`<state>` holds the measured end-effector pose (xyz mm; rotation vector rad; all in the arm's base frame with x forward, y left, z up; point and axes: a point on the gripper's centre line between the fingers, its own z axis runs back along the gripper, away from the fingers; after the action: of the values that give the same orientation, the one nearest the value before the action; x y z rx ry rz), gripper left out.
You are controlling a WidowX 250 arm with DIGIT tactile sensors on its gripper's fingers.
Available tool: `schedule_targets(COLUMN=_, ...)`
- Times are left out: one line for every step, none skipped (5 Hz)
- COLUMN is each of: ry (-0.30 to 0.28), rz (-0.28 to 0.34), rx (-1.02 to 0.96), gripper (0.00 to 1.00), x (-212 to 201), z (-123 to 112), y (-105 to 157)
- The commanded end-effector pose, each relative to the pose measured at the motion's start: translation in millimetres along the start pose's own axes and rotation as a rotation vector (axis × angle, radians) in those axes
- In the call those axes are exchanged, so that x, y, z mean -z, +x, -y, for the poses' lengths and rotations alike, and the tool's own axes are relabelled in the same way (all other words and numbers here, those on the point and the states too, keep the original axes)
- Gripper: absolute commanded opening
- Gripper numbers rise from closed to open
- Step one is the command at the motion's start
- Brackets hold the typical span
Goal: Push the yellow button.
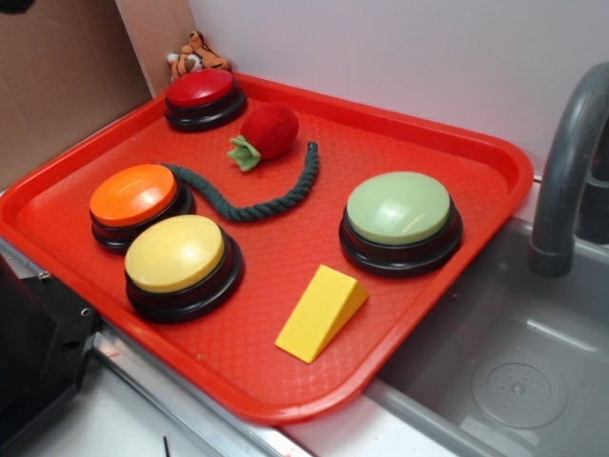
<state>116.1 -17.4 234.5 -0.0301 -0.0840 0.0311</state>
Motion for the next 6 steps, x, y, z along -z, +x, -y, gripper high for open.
schedule_targets(ry=0.0, rz=0.0, rx=0.0, gripper=1.0, x=0, z=0, y=0)
schedule_targets(ry=0.002, rz=-0.015, rx=0.045, gripper=1.0, x=49, z=0, y=11)
schedule_targets(ry=0.004, rz=-0.049, rx=0.092, gripper=1.0, x=82, z=6, y=17)
schedule_targets(ry=0.015, rz=-0.075, rx=0.227, gripper=1.0, x=110, z=17, y=25)
schedule_targets(ry=0.002, rz=-0.101, rx=0.469, gripper=1.0, x=123, z=29, y=26)
schedule_targets(ry=0.011, rz=-0.079, rx=0.641, gripper=1.0, x=135, z=28, y=17)
